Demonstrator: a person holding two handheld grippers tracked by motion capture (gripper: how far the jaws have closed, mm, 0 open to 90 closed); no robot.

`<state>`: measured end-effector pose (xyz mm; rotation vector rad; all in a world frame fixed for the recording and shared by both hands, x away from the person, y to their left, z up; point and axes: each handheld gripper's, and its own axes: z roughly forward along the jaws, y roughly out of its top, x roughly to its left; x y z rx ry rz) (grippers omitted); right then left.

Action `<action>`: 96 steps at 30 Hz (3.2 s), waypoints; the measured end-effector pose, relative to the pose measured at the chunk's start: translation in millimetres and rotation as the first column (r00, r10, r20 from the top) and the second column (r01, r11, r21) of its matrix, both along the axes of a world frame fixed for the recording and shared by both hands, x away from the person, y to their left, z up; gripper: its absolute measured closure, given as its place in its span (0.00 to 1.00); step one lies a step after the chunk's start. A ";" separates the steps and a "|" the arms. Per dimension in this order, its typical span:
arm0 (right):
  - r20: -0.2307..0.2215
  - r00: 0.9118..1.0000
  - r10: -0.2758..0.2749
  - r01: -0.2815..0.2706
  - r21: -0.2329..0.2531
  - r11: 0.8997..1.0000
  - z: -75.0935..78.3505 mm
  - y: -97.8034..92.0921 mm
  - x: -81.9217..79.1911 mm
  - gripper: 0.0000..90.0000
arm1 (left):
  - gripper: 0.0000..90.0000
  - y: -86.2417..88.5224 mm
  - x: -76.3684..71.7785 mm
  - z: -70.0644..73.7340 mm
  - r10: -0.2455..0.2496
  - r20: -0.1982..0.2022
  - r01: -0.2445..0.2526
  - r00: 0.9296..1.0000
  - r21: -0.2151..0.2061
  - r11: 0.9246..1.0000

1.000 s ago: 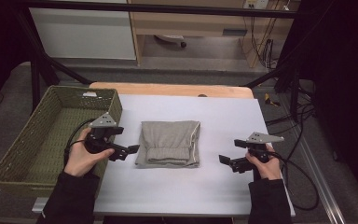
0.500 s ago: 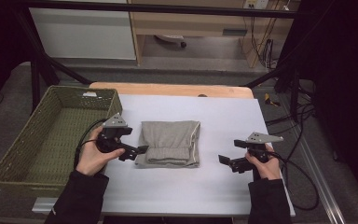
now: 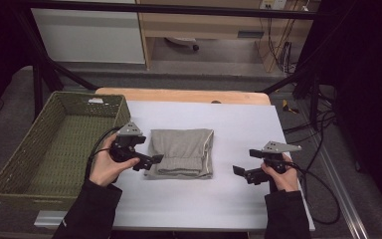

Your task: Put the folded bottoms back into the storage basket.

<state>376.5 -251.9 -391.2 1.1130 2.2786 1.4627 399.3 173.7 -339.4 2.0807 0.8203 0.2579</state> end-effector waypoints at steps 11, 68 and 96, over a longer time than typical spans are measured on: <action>0.002 1.000 0.002 -0.002 0.001 1.000 0.2 -0.4 -0.1 0.00 | 0.06 -14.6 5.1 -7.3 -0.012 -0.010 0.012 1.000 0.017 1.000; -0.003 1.000 0.005 -0.005 -0.005 1.000 -1.6 1.0 1.1 0.00 | 0.09 -13.0 86.2 -70.3 0.211 -0.121 -0.194 0.970 0.140 0.971; -0.010 1.000 0.007 -0.007 -0.004 1.000 -2.1 1.6 0.9 0.00 | 0.46 -5.6 103.4 -94.0 0.270 -0.184 -0.241 0.945 0.162 0.957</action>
